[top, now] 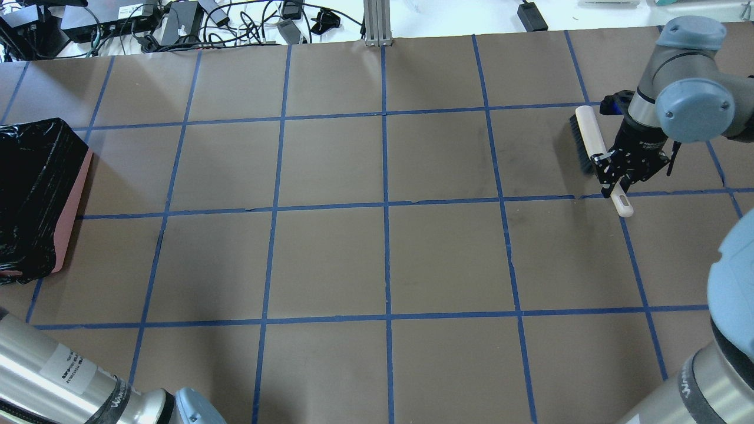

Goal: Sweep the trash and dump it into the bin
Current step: 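Tip the dustpan over the black bin with the left gripper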

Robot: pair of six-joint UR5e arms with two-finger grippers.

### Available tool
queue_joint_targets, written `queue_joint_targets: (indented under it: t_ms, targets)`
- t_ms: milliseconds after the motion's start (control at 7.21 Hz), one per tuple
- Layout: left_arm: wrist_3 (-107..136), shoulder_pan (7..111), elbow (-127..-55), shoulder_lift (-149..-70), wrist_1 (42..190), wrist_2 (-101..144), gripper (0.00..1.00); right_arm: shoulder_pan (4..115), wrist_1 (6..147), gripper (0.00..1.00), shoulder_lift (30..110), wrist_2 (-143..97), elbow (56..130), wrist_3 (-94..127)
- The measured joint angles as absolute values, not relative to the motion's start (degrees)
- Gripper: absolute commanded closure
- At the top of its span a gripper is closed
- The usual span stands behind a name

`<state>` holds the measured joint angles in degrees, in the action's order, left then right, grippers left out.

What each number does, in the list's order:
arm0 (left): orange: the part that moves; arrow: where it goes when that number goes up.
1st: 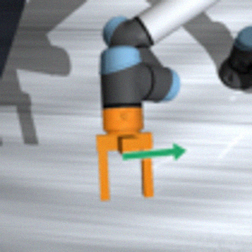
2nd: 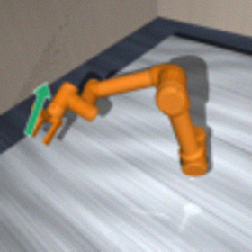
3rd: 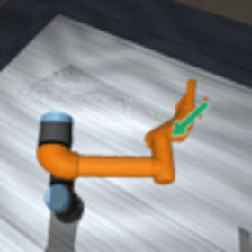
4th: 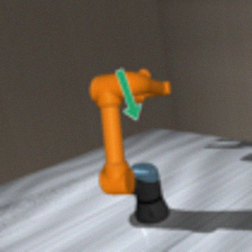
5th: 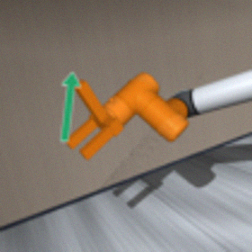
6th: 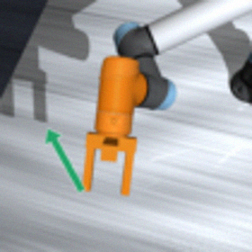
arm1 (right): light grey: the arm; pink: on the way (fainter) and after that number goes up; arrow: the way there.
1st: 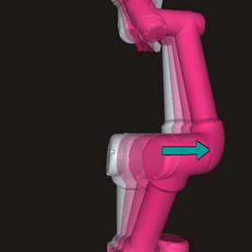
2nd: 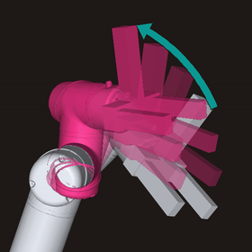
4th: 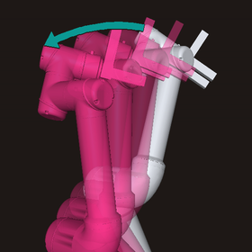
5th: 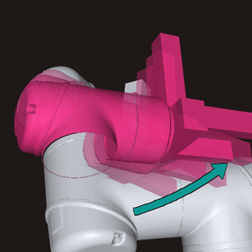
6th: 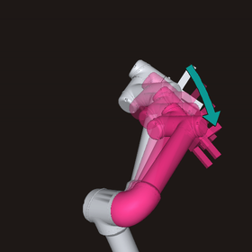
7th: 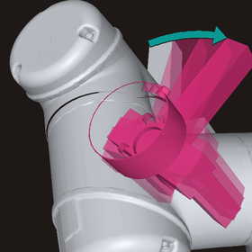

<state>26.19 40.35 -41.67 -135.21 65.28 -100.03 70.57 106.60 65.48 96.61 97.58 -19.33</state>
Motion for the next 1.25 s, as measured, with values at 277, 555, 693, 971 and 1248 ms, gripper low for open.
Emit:
queue_joint_targets:
  t_ms: [277, 555, 693, 971, 1248]
  targets:
    - [26.21, 42.97, -47.63, -132.87, 57.54, -101.75, 1.0, 70.57, 107.43, 0.4, 65.37, 97.15, 97.64, -19.47]
    - [25.87, 44.73, -51.82, -129.71, 52.16, -105.37, 1.0, 70.58, 107.58, 0.36, 65.32, 97.11, 97.65, -19.41]
    - [25.81, 45.14, -52.91, -128.65, 49.62, -106.5, 1.0, 70.58, 107.65, 0.26, 65.33, 97.04, 97.65, -19.39]
    - [25.09, 45.4, -55.58, -127.6, 44.62, -107.09, 1.0, 70.59, 108.31, 0.0, 65.83, 96.87, 97.16, -19.15]
    - [24.34, 45.76, -55.77, -126.63, 49.04, -108.72, 1.0, 71.02, 109.99, 0.0, 69.28, 96.28, 96.48, -18.67]
